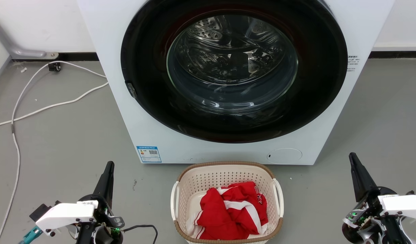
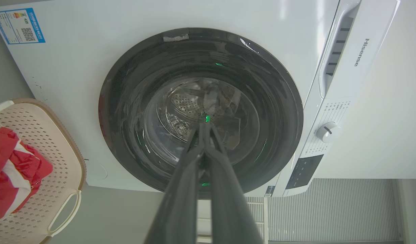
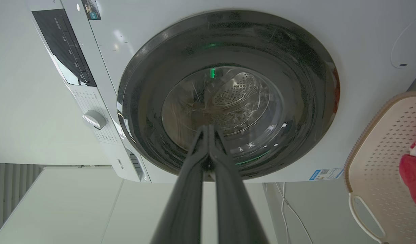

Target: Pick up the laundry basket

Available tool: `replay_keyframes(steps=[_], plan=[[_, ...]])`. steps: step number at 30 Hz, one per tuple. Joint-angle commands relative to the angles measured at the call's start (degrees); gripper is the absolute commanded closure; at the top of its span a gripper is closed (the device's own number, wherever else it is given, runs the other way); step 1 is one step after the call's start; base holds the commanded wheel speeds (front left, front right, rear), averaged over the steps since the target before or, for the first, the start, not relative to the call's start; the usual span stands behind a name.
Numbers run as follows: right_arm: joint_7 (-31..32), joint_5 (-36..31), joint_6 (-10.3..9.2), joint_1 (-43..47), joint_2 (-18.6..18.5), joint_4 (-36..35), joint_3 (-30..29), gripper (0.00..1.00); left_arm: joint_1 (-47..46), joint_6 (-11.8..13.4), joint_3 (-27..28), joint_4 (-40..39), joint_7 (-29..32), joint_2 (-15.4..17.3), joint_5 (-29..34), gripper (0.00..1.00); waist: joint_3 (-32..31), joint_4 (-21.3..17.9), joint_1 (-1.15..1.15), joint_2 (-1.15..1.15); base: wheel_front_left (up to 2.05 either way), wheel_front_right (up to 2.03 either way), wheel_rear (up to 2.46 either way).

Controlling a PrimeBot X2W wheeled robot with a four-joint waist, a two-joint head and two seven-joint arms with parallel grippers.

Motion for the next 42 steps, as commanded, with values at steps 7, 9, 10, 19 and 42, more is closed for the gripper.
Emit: replay_keyframes(steps=[7,9,10,19,42], plan=[[0.24,-0.35,0.0,-0.74,0.11,0.07,-0.22,1.0,-0.46,0.0,0.19,0.07,0.37,-0.07,0.46,1.0,0.0,0.0,0.0,0.0,0.0,0.0,0.0],[0.27,-0.39,0.0,-0.74,0.14,0.08,-0.26,1.0,-0.47,0.0,0.22,0.07,0.37,-0.1,0.49,1.0,0.0,0.0,0.0,0.0,0.0,0.0,0.0],[0.28,-0.4,0.0,-0.74,0.16,0.08,-0.27,1.0,-0.47,0.0,0.23,0.08,0.39,-0.11,0.5,1.0,0.0,0.0,0.0,0.0,0.0,0.0,0.0],[0.33,-0.52,0.0,-0.73,0.25,0.08,-0.38,1.0,-0.49,0.0,0.37,0.08,0.46,-0.17,0.5,1.0,0.0,0.0,0.0,0.0,0.0,0.0,0.0],[-4.41,-8.98,0.0,1.63,0.43,-1.75,2.31,0.0,0.85,0.0,-2.47,-2.93,-4.29,-0.39,10.81,0.0,0.12,0.11,0.0,0.0,0.0,0.0,0.0]])
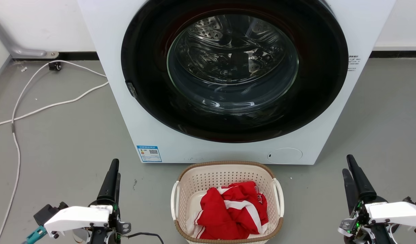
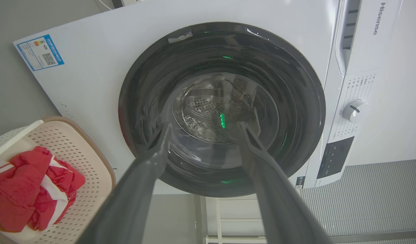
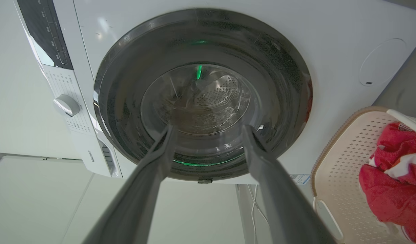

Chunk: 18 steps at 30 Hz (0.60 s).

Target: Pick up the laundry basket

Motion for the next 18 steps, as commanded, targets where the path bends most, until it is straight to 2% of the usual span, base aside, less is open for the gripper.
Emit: replay_keyframes(steps=[1,7,18], plan=[[-0.82,-2.85,0.0,-0.62,-0.05,-1.3,0.11,0.0,-0.97,-0.01,-0.11,-1.73,-0.81,0.34,3.36,0.0,-0.01,0.04,0.0,0.0,0.0,0.0,0.0],[-2.01,-10.14,0.0,-0.27,-0.01,-2.01,-0.33,0.0,-0.89,-0.01,-0.42,-2.7,-2.0,0.31,11.56,0.0,0.05,0.15,0.0,0.0,0.0,0.0,0.0],[-3.96,-32.72,0.0,0.53,0.05,-4.27,-1.36,0.0,-1.17,1.24,-2.44,-3.34,-4.38,1.21,28.83,0.0,0.18,0.3,0.0,0.0,0.0,0.0,0.0]])
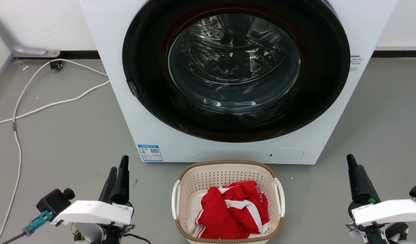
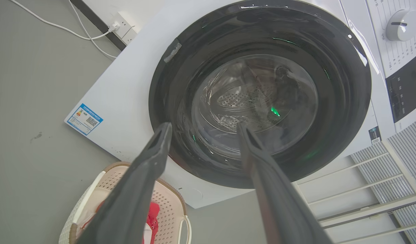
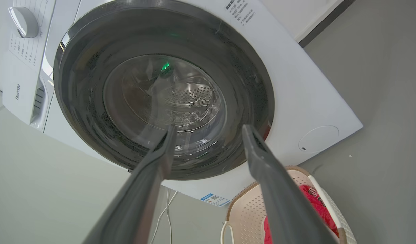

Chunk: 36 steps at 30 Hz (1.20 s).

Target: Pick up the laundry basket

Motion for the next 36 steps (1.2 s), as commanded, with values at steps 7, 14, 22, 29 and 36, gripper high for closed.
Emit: replay_keyframes(steps=[7,14,22,29,36], plan=[[0.02,-10.72,0.0,0.2,0.01,-3.19,0.25,0.0,-1.73,1.23,-1.86,-0.48,-1.73,1.56,8.88,0.0,0.18,0.14,0.0,0.0,0.0,0.0,0.0],[0.38,-18.08,0.0,0.81,0.05,-4.87,0.78,0.0,-2.26,2.12,-3.58,0.01,-3.03,2.52,15.13,0.0,0.37,0.24,0.0,0.0,0.0,0.0,0.0],[0.74,-25.77,0.0,1.34,0.1,-6.65,0.87,0.0,-3.02,3.39,-5.31,0.05,-4.38,3.58,21.47,0.0,0.58,0.33,0.0,0.0,0.0,0.0,0.0],[1.02,-31.22,0.0,1.96,0.14,-8.22,0.93,0.0,-3.45,4.42,-6.93,0.27,-5.53,4.51,26.42,0.0,0.65,0.34,0.0,0.0,0.0,0.0,0.0],[1.04,-35.98,0.0,2.62,0.18,-9.61,0.98,0.0,-3.77,5.39,-8.52,0.2,-6.59,5.36,30.94,0.0,0.67,0.33,0.0,0.0,0.0,0.0,0.0]])
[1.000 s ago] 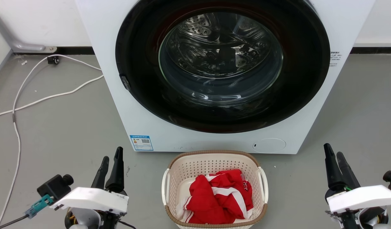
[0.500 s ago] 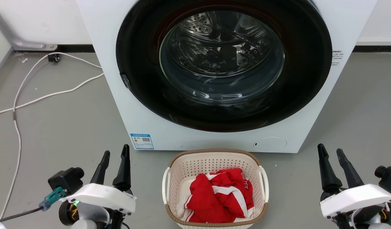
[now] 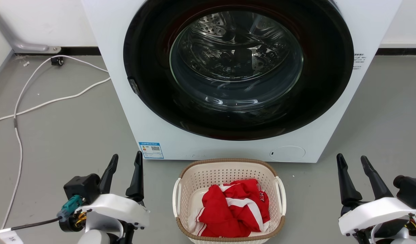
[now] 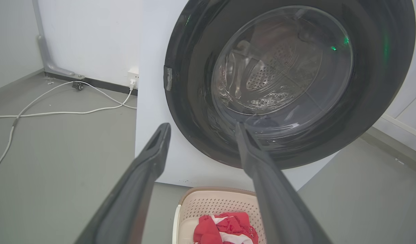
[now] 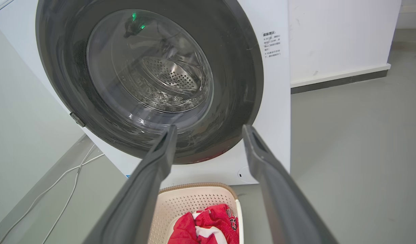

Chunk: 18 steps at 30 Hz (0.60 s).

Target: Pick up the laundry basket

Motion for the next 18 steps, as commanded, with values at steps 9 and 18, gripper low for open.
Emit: replay_keyframes(steps=[9,18], plan=[[0.0,-6.62,0.0,0.74,0.17,-2.33,-0.47,0.0,-1.65,1.49,-1.84,-0.44,-1.69,1.33,5.92,0.0,-0.06,0.07,0.0,0.0,0.0,0.0,0.0],[-0.24,-11.23,0.0,1.16,0.21,-2.9,-0.51,0.0,-1.53,2.28,-3.03,-0.09,-2.9,1.73,9.74,0.0,-0.25,0.16,0.0,0.0,0.0,0.0,0.0]])
